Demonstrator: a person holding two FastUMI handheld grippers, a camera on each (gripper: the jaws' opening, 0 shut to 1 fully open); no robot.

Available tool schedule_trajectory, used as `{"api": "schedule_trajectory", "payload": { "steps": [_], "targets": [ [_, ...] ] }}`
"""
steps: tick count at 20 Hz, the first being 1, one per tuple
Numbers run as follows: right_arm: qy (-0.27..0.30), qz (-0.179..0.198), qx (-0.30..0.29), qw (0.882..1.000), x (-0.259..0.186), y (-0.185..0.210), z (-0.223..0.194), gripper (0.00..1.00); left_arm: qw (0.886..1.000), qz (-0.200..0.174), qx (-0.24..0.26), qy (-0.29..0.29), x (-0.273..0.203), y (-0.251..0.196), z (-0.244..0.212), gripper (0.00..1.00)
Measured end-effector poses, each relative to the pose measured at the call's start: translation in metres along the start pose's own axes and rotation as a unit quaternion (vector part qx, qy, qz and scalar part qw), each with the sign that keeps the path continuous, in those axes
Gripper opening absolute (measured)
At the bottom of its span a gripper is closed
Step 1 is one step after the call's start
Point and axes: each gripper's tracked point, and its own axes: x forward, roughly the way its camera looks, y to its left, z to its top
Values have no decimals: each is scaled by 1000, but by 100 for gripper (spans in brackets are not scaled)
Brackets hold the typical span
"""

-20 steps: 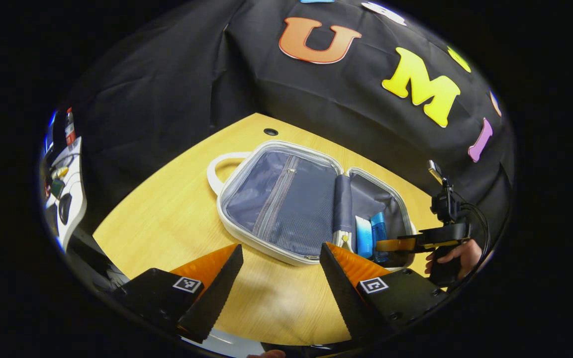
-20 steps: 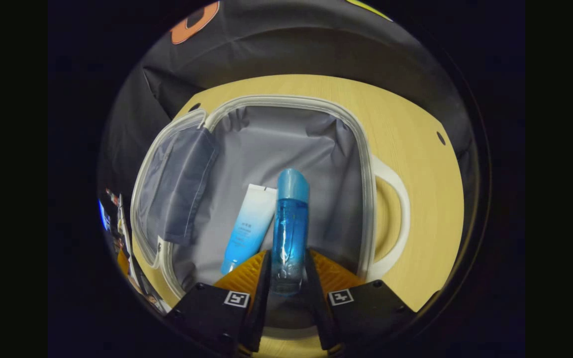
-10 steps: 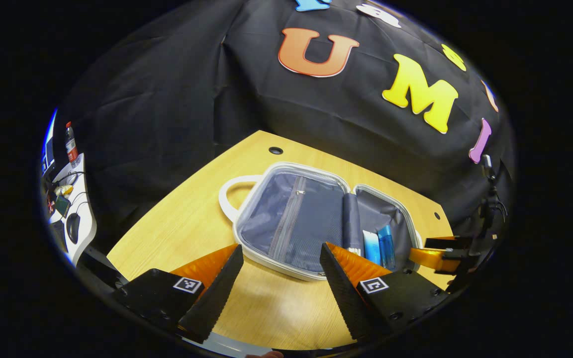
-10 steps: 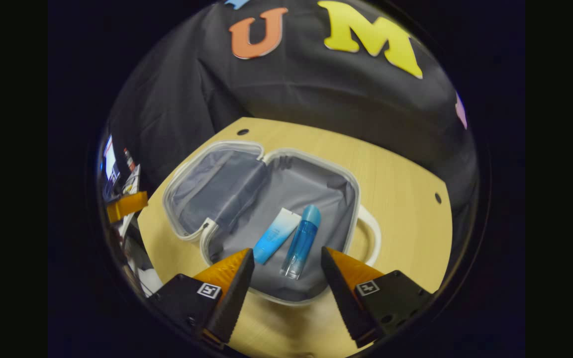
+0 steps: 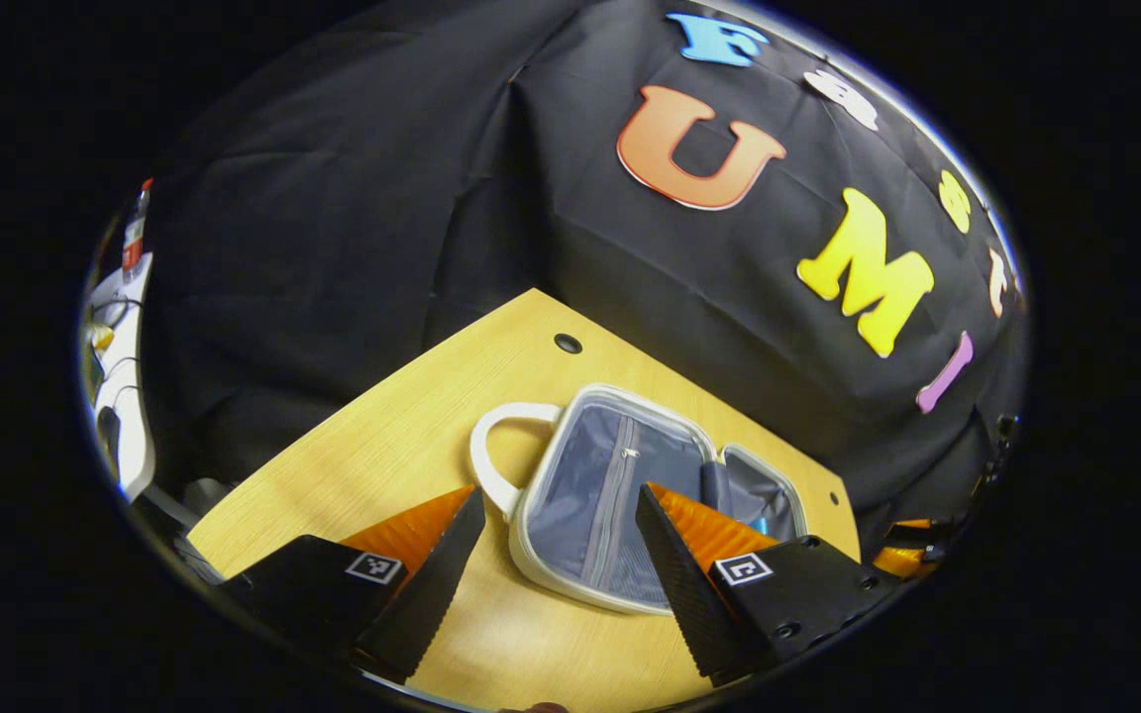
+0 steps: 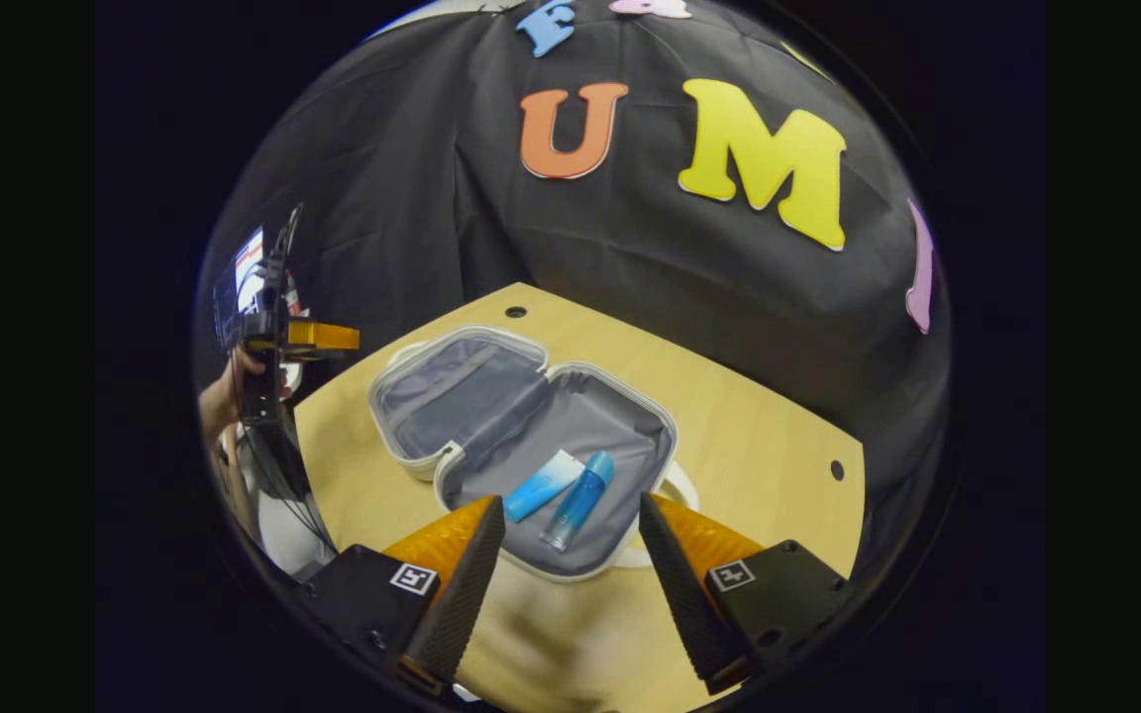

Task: First open the suitcase, pack the skin care products into it, and then close the suitcase.

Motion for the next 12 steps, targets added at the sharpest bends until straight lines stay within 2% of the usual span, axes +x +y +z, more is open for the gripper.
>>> {"api": "schedule_trajectory", "payload": {
  "steps": [2,5,8,12],
  "targets": [
    [-1,-6,20,1000,-8,-4,3,81,1000,-6,-17,-15,21,27,13,99],
    [0,-36,7,999,-22,-22,3,79,1000,-8,7,-22,49,57,17,99],
    [8,-60,0,998,-34,-33,-2,81,1000,-19,6,-2,78,63,9,98],
    [17,-76,12,997,-38,-39,-7,81,999,-1,-18,38,112,79,-5,96]
  ]
}}
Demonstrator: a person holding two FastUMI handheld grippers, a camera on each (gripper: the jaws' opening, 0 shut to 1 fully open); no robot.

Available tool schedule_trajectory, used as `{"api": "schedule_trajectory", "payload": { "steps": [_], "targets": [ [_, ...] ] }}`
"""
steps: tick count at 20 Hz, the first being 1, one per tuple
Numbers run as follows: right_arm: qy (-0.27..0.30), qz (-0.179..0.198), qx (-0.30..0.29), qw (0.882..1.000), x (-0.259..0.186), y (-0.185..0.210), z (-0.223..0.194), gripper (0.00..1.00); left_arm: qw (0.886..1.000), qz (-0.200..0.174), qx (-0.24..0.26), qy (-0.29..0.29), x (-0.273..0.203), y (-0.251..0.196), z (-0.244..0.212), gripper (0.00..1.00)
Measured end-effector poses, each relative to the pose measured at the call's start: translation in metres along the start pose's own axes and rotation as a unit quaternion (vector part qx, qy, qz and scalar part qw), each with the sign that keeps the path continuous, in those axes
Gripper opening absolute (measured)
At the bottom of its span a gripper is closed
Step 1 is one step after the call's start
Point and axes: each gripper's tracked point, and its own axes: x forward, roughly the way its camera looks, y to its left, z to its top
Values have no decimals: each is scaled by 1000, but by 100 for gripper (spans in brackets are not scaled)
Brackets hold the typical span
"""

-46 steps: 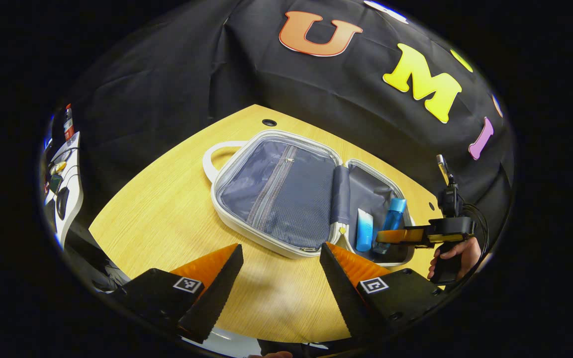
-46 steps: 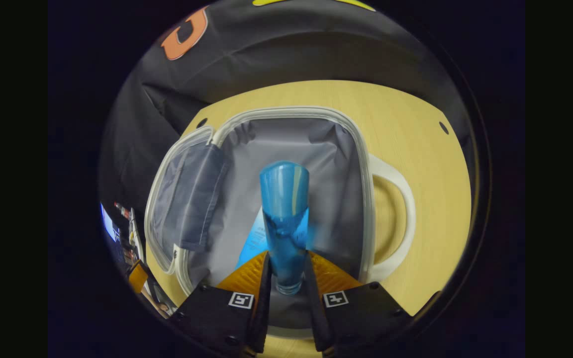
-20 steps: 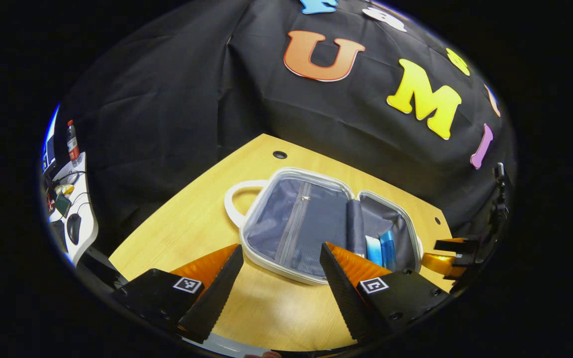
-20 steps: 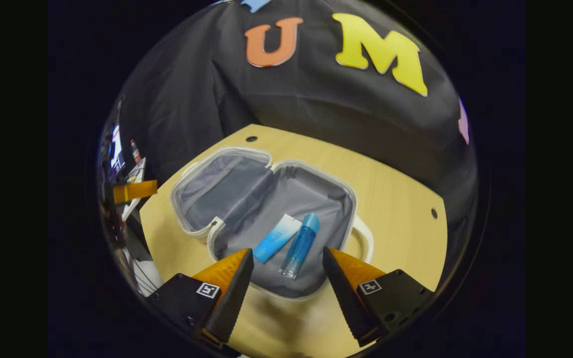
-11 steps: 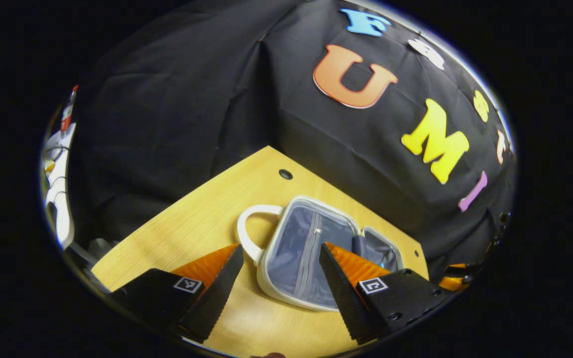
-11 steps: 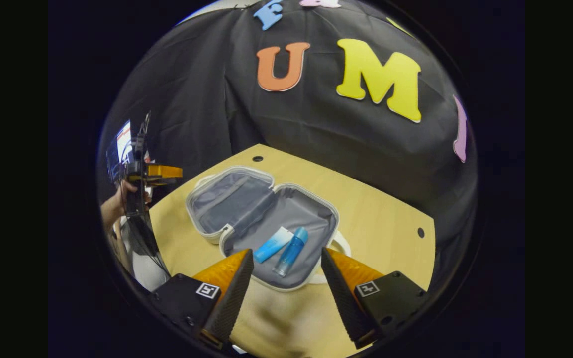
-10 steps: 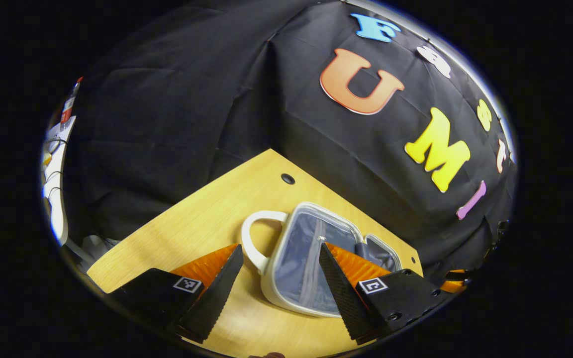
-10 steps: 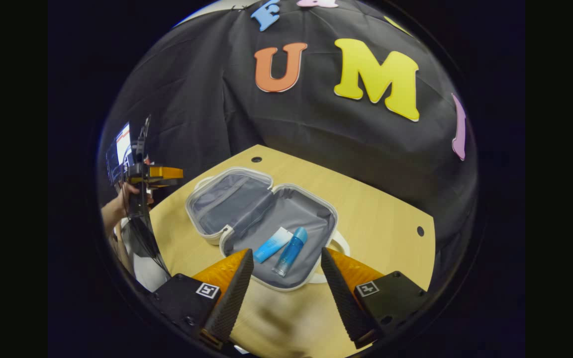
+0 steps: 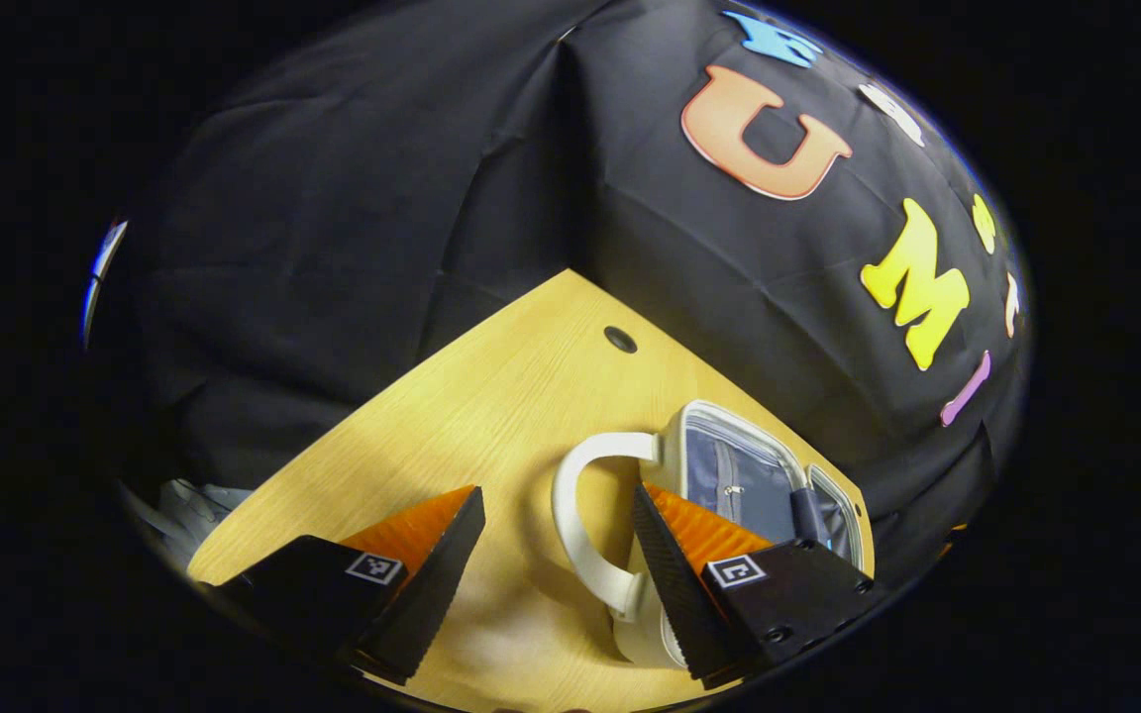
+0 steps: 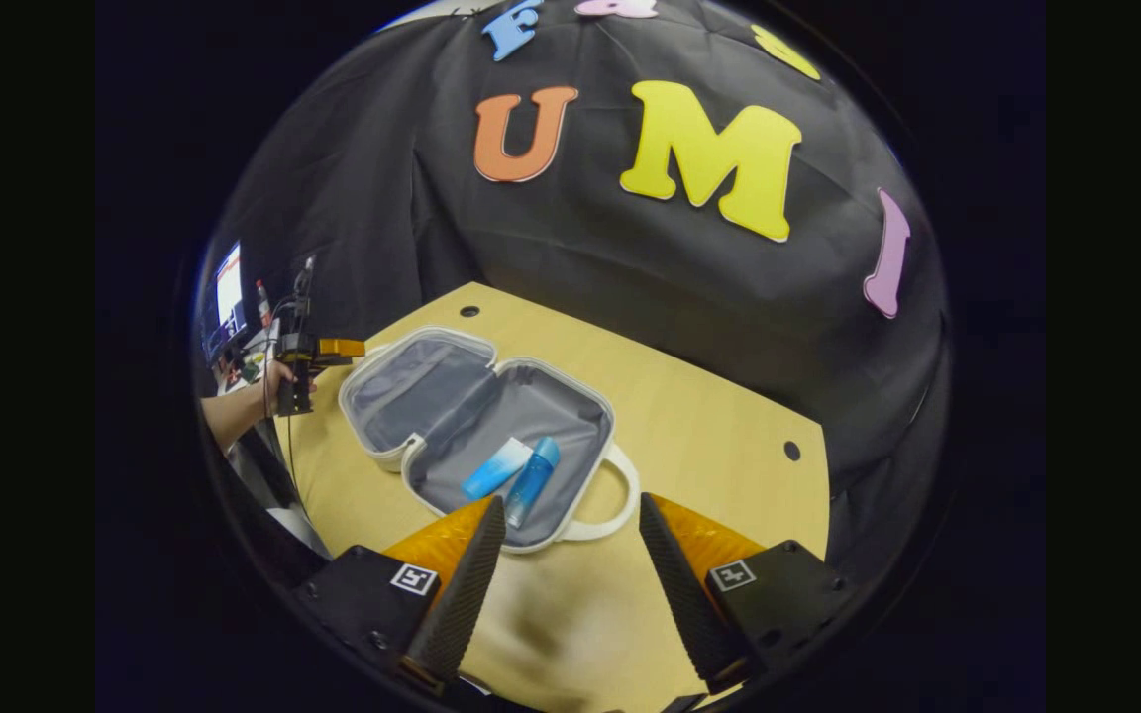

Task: First open the suitcase, pack the skin care products into it, and then close the suitcase.

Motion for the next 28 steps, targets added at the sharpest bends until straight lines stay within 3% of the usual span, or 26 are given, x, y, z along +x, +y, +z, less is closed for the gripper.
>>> {"api": "schedule_trajectory", "payload": {
  "steps": [1,2,3,5,6,8,17,20,23,28],
  "targets": [
    [2,-3,3,1000,-1,-1,-1,80,1000,-10,-13,6,4,-5,-2,80],
    [3,-7,4,1000,-1,-3,-3,81,1000,-17,-20,11,5,-8,-3,72],
    [3,-10,7,1000,-2,-6,-3,80,999,-23,-22,13,11,-9,-4,81],
    [5,-16,15,1000,-2,-10,-5,81,1000,-14,-20,17,19,-9,-5,70],
    [6,-18,22,1000,-2,-11,-6,81,1000,-7,-24,18,22,-7,-5,60],
    [8,-20,33,999,0,-14,-7,81,999,3,-37,23,24,-2,-6,27],
    [1,-25,41,999,-8,-27,-13,80,994,-14,-101,39,22,-8,-5,13],
    [-7,-19,53,998,-11,-30,-15,80,997,-4,-70,22,9,-25,15,6],
    [-24,-11,68,997,-15,-34,-13,81,999,12,-41,-20,-18,-54,51,5],
    [-78,-15,88,993,-30,-54,2,81,993,8,57,-102,-72,-154,96,5]
  ]
}}
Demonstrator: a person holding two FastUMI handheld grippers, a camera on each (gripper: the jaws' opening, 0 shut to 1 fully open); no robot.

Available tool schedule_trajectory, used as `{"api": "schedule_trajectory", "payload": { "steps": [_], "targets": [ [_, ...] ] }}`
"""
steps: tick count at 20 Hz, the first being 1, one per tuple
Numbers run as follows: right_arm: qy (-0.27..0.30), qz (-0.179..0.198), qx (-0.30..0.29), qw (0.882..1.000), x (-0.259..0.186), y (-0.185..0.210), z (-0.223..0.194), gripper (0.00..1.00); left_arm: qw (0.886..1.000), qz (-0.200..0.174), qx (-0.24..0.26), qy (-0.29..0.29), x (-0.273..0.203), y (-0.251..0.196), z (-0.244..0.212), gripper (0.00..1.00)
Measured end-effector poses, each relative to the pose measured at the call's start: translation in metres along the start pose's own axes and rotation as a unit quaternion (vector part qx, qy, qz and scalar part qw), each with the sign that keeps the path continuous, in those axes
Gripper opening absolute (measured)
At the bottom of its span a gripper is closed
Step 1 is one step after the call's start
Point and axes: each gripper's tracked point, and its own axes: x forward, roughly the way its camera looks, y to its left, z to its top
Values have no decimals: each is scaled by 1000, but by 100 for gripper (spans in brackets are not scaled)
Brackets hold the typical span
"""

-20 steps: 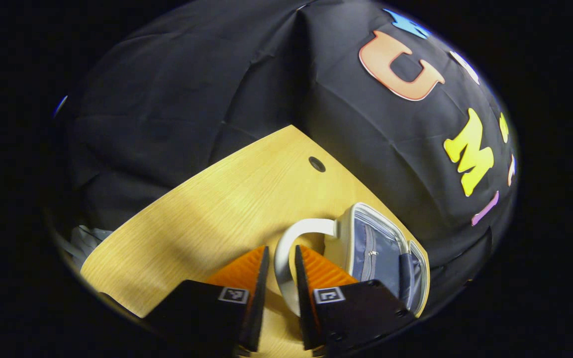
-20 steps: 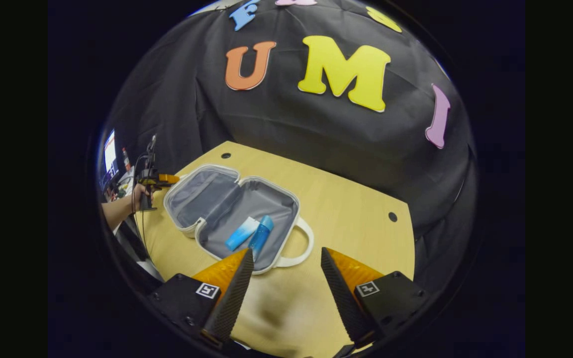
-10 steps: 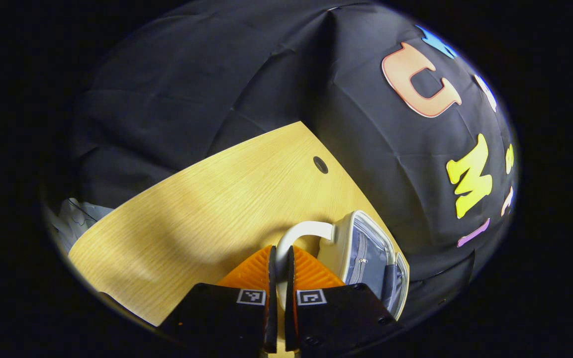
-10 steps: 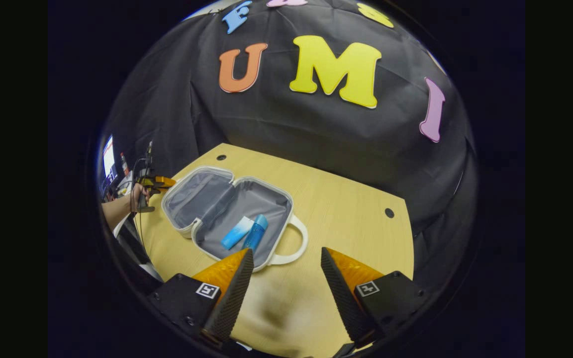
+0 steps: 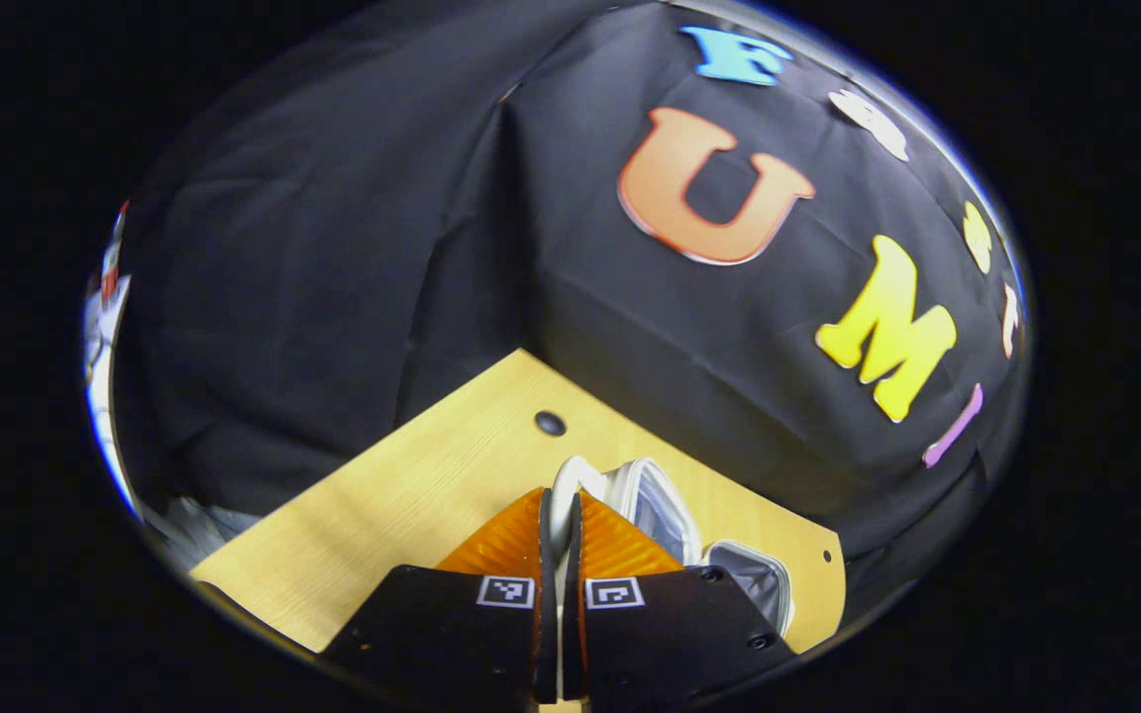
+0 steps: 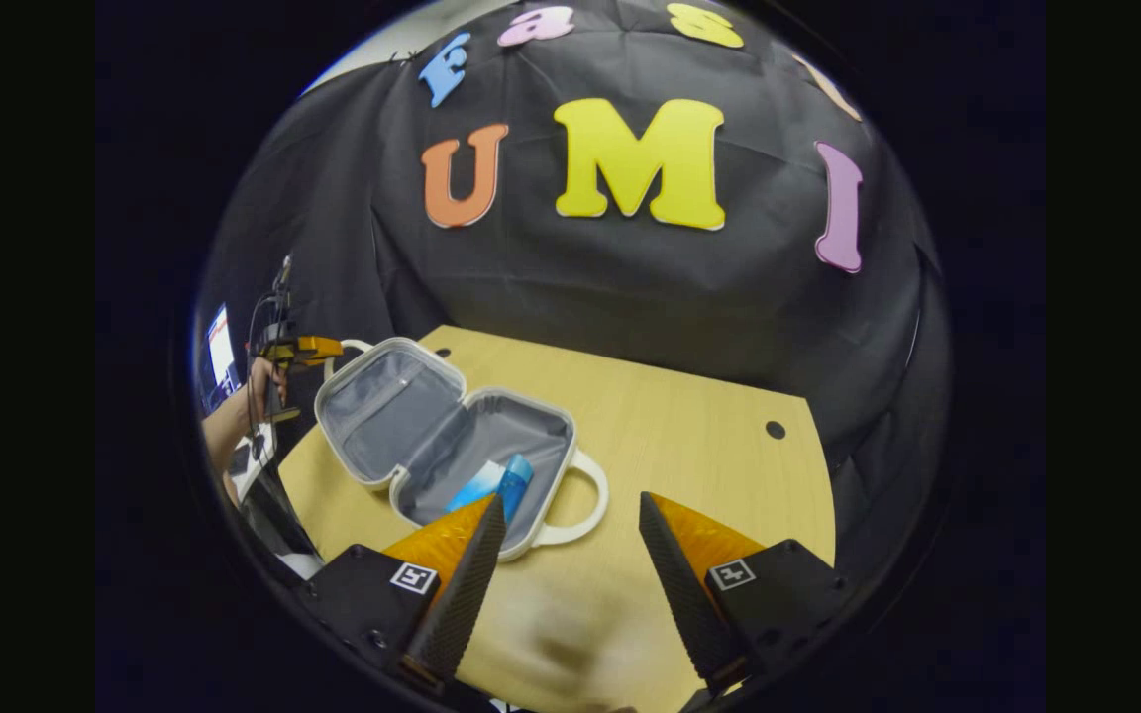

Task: First open the suitcase, pack the skin care products into it, and then close the suitcase.

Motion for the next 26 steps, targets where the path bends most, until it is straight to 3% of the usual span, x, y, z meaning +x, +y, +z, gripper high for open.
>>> {"api": "schedule_trajectory", "payload": {
  "steps": [4,8,15,18,26],
  "targets": [
    [-46,-19,20,999,-17,-32,14,81,997,7,64,-53,-28,-86,22,5],
    [-71,-27,47,996,-35,-66,14,81,987,-5,138,-82,-53,-172,10,5],
    [-97,-51,53,993,-74,-143,7,81,976,-76,195,-61,-64,-316,-74,5],
    [-93,-68,59,992,-90,-174,-4,81,973,-88,210,-45,-47,-352,-124,5],
    [-65,-89,40,993,-111,-219,-28,80,965,-102,242,-16,-27,-382,-207,5]
  ]
}}
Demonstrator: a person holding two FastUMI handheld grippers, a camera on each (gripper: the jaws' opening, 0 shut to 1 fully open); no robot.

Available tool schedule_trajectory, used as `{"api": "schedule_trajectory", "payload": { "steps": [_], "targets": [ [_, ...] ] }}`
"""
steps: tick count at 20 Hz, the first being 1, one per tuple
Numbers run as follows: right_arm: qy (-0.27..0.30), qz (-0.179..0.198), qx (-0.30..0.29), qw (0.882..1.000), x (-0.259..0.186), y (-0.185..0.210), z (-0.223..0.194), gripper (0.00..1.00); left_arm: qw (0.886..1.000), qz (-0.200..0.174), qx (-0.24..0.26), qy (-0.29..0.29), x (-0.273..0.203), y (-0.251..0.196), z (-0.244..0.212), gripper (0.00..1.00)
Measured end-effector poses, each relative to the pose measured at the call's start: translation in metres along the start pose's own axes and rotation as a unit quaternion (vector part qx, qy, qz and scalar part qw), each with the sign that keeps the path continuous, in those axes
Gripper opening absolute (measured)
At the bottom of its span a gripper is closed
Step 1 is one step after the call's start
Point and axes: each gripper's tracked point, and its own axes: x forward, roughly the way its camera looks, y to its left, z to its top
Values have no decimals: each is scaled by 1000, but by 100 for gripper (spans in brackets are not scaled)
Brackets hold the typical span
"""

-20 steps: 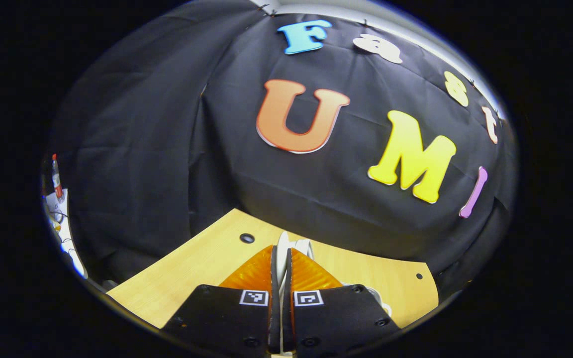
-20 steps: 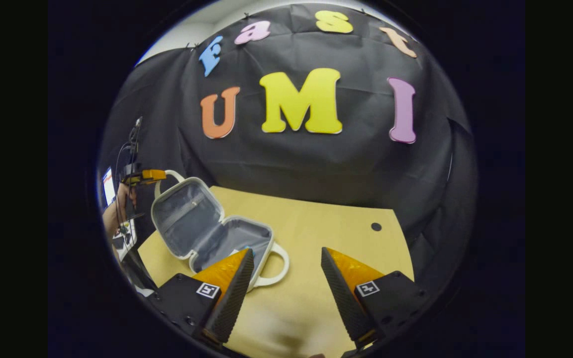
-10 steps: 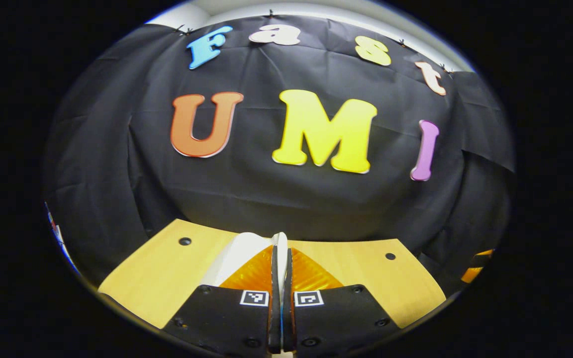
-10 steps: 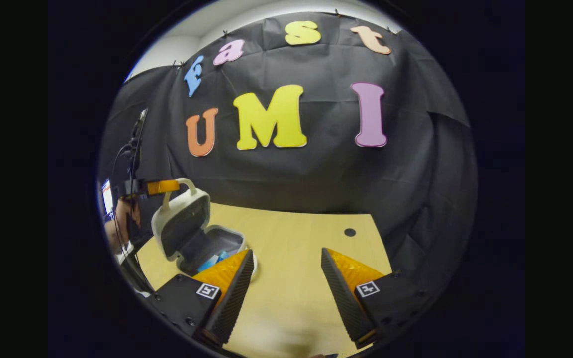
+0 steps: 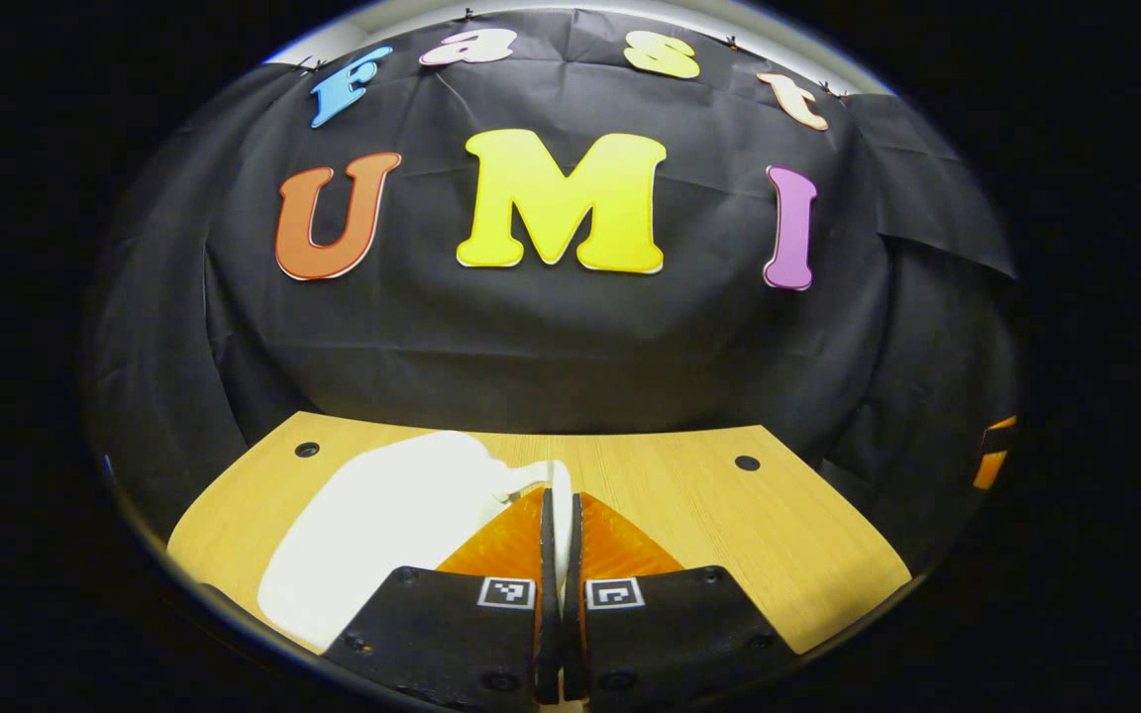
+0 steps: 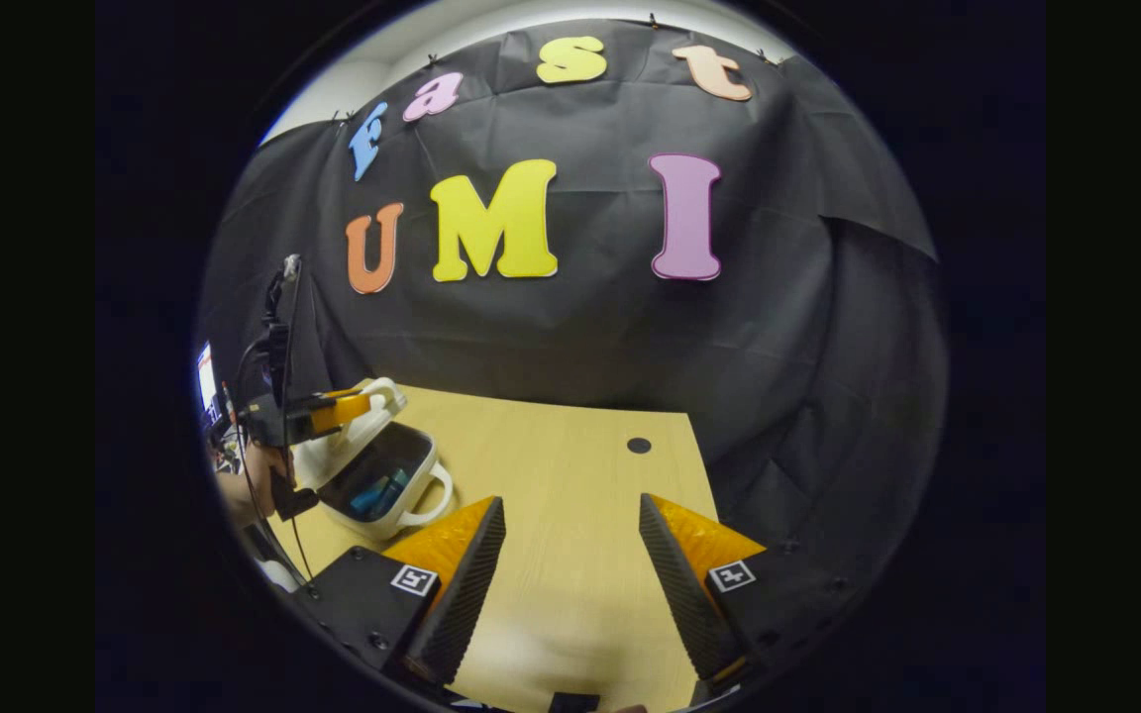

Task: First open the suitcase, pack the skin care products into it, and then close the suitcase.

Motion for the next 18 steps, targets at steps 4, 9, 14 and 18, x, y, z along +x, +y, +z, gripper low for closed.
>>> {"api": "schedule_trajectory", "payload": {
  "steps": [4,9,14,18],
  "targets": [
    [13,6,-11,1000,2,-2,-6,80,1000,-7,-4,21,13,-19,-28,5],
    [26,-3,-22,999,8,-15,-8,79,999,-18,4,43,29,-37,-57,5],
    [31,7,-28,999,24,-5,-4,80,998,-25,4,62,37,-45,-78,5],
    [41,19,-34,998,39,7,-7,81,997,-26,14,77,45,-52,-95,5]
  ]
}}
